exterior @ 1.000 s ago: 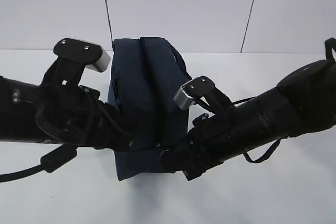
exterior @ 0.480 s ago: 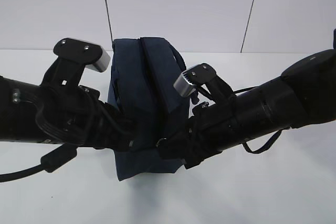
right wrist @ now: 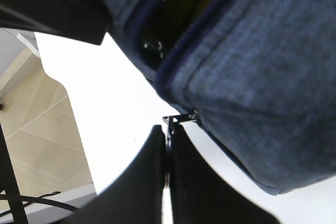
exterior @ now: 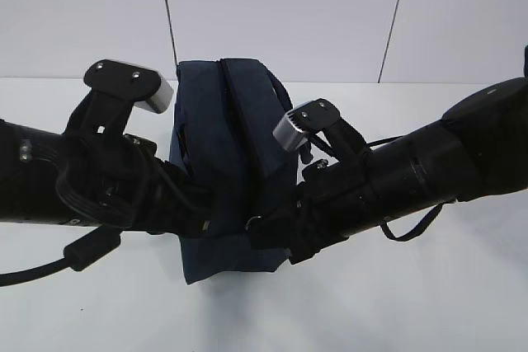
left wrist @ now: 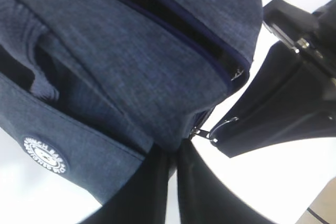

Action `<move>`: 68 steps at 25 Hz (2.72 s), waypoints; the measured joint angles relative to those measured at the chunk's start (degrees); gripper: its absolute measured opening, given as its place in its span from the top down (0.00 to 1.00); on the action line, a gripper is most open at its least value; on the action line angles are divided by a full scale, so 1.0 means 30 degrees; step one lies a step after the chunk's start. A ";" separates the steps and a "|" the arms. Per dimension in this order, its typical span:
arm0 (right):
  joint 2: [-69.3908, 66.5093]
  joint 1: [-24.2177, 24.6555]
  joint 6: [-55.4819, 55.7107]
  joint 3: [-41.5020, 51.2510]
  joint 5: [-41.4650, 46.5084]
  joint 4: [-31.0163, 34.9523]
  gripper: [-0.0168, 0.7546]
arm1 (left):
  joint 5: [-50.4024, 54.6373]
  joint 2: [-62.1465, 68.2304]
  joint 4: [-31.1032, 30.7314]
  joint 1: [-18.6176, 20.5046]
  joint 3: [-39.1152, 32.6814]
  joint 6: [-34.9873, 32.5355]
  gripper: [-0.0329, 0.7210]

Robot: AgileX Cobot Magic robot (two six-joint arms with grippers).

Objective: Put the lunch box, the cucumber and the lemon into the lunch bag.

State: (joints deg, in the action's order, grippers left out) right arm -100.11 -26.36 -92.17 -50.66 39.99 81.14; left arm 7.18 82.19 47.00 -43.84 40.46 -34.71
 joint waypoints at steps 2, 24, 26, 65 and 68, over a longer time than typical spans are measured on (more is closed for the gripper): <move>0.0000 0.0000 0.0000 0.0000 0.0000 0.0000 0.95 | -0.0034 0.0000 0.0000 0.0000 0.0000 0.0000 0.95; 0.0029 0.0000 -0.2023 -0.1359 -0.0088 -0.0131 0.95 | -0.0187 0.0488 0.0000 0.0000 0.0087 0.0000 0.95; 0.0029 0.0000 -0.2090 -0.1359 -0.0088 -0.0181 0.95 | -0.0187 0.0488 0.0000 0.0000 0.0087 0.0000 0.95; 0.1929 0.0000 -0.2990 -0.2896 -0.2262 0.1751 0.95 | -0.0675 0.0488 -0.0575 0.0000 0.0087 0.0000 0.95; 0.1929 0.0000 -0.3764 -0.2896 -0.2392 0.2833 0.95 | -0.0675 0.0488 -0.0575 0.0000 0.0087 0.0000 0.95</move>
State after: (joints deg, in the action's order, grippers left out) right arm -94.32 -26.36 -103.46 -59.34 32.81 89.64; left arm 5.16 83.66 45.27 -43.84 40.72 -34.71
